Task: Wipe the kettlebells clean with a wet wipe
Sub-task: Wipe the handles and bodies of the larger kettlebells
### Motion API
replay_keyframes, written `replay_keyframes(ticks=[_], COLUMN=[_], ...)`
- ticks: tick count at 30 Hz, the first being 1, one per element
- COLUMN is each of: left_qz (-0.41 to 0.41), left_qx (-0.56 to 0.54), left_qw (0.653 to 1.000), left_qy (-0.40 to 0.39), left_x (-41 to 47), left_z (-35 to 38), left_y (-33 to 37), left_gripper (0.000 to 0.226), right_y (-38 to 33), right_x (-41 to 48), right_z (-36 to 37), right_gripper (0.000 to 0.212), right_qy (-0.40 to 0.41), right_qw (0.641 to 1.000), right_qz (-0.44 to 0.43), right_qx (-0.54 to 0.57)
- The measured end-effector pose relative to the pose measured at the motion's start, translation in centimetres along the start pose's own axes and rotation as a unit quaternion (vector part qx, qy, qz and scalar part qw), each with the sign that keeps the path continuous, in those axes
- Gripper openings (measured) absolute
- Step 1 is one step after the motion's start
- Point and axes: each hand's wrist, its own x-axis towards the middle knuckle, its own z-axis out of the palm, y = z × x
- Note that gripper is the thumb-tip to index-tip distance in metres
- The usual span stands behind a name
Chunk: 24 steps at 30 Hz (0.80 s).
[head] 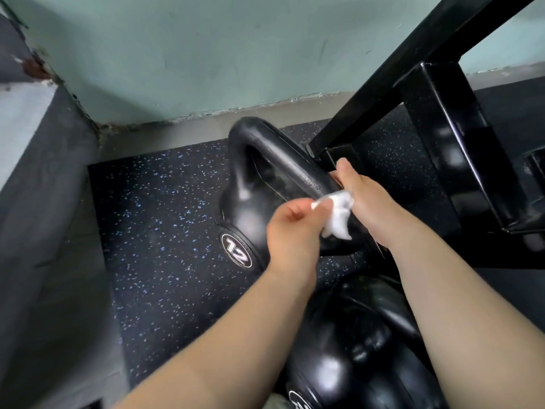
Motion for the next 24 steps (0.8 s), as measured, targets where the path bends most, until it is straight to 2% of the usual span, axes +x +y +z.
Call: replay_keyframes(ticks=[3, 5, 8, 10, 11, 13, 16, 17, 18, 21, 24], left_qz=[0.024, 0.053, 0.063, 0.043, 0.021, -0.028, -0.042, -0.046, -0.049, -0.025, 0.044], left_qx=[0.018, -0.01, -0.07, -0.093, -0.087, -0.061, -0.054, -0.061, -0.066, -0.048, -0.067], left_qw=[0.999, 0.998, 0.989, 0.986, 0.988, 0.996, 0.997, 0.996, 0.996, 0.999, 0.995], left_qy=[0.012, 0.035, 0.114, 0.134, 0.126, 0.06, -0.027, -0.042, -0.042, 0.0, 0.055], left_x=[-0.7, 0.9, 4.1, 5.0, 5.0, 4.1, 1.2, 0.5, 0.2, 1.2, 3.3], left_z=[0.1, -0.5, -1.2, -1.2, -1.0, -0.4, 0.2, 0.1, 0.1, -0.5, -1.3], left_y=[-0.4, 1.1, 4.0, 4.8, 4.7, 3.6, 0.3, -0.7, -1.2, 0.1, 3.2], left_gripper=[0.023, 0.027, 0.026, 0.021, 0.018, 0.019, 0.01, 0.017, 0.021, 0.011, 0.016], right_y=[0.2, 0.2, 0.6, 0.5, 0.4, 0.3, 0.1, 0.0, 0.0, -0.1, -0.2], right_x=[0.0, 0.0, 0.1, 0.0, 0.0, 0.0, -0.2, -0.3, -0.4, -0.7, -0.8], right_z=[-0.1, -0.2, -0.3, -0.3, -0.3, -0.4, -0.8, -0.8, -0.9, -0.7, -0.5], right_gripper=[0.041, 0.041, 0.056, 0.066, 0.068, 0.067, 0.059, 0.059, 0.059, 0.059, 0.061], right_qy=[-0.004, -0.009, -0.022, -0.02, -0.022, -0.022, -0.023, -0.027, -0.03, -0.021, -0.017], right_qw=[1.0, 0.999, 0.999, 0.998, 0.998, 0.998, 0.999, 0.999, 0.999, 0.999, 0.999], right_qz=[0.012, 0.032, 0.047, 0.057, 0.057, 0.051, 0.035, 0.032, 0.03, 0.03, 0.033], right_qx=[0.021, 0.022, 0.015, 0.001, -0.006, -0.015, -0.021, -0.021, -0.022, -0.024, -0.029])
